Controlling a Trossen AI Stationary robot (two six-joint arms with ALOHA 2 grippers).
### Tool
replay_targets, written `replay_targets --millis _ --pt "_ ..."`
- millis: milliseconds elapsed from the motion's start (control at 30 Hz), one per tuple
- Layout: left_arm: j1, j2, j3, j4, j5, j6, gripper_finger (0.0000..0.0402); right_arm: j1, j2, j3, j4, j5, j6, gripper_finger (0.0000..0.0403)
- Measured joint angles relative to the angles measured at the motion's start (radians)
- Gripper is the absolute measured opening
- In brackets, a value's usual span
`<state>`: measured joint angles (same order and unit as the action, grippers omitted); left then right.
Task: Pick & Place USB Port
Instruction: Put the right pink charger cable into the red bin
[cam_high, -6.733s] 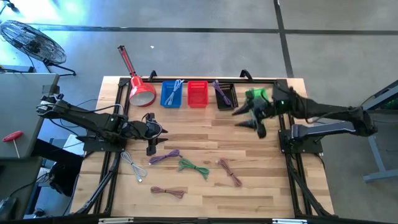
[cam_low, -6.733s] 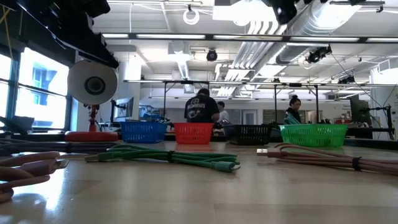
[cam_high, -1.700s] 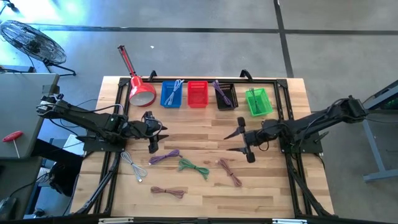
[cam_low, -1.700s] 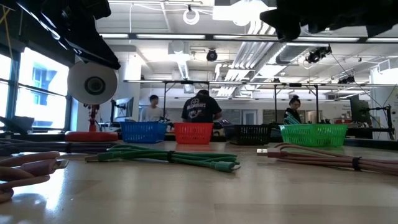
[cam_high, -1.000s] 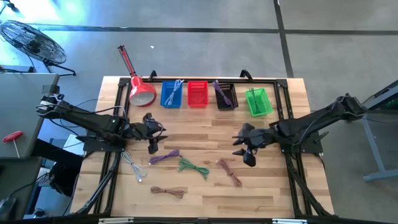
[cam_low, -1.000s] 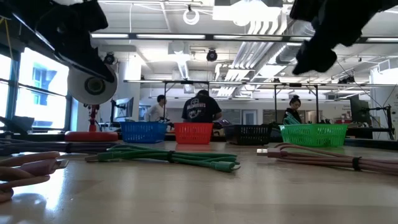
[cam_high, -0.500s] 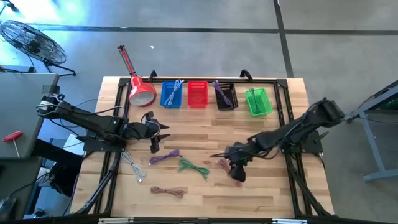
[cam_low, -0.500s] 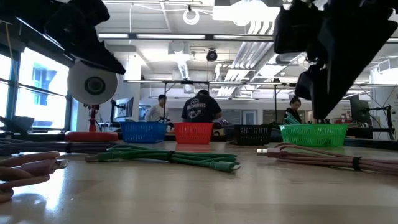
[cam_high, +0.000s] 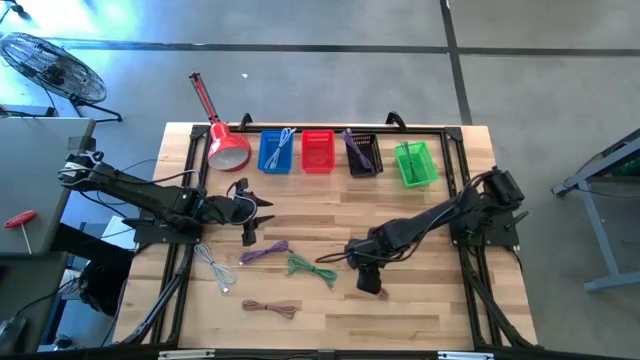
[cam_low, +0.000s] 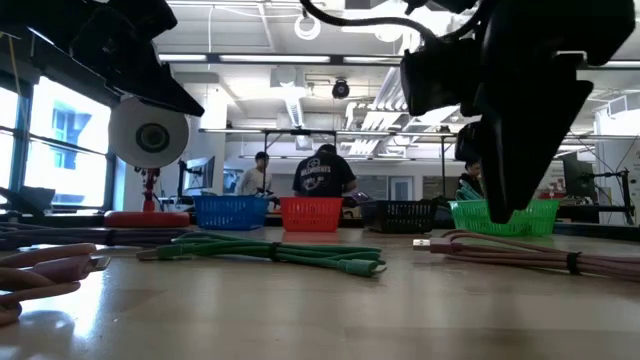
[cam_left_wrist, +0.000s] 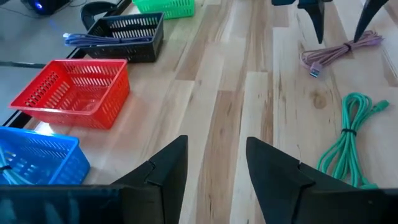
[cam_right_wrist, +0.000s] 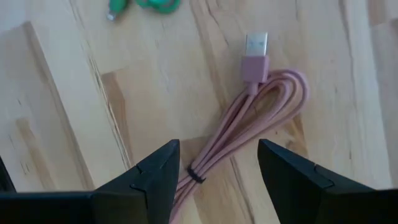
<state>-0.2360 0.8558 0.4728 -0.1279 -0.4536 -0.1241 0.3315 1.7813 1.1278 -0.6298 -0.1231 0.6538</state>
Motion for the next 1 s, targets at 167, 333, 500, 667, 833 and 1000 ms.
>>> replay_targets --millis 167,333,500,667,833,1000 --pt "0.000 0.000 0.000 0.000 -0.002 0.000 0.0159 -0.006 0.006 0.004 -0.015 -0.009 -0.002 0.0208" --pt "0.000 0.000 0.000 0.003 -0.002 0.015 0.0159 -0.031 0.006 0.003 -0.030 -0.006 -0.016 0.0208" --pt "0.000 0.000 0.000 0.006 -0.002 0.015 0.0159 -0.045 0.009 0.003 -0.032 -0.007 -0.031 0.0208" --pt "0.000 0.000 0.000 0.006 -0.001 0.015 0.0159 -0.046 0.041 0.003 -0.013 -0.041 -0.032 0.0208" --pt "0.000 0.000 0.000 0.007 -0.001 0.015 0.0159 -0.056 0.071 0.003 0.018 -0.071 -0.056 0.0208" --pt "0.000 0.000 0.000 0.007 0.001 0.012 0.0159 -0.071 0.088 0.003 0.037 -0.095 -0.079 0.0208"
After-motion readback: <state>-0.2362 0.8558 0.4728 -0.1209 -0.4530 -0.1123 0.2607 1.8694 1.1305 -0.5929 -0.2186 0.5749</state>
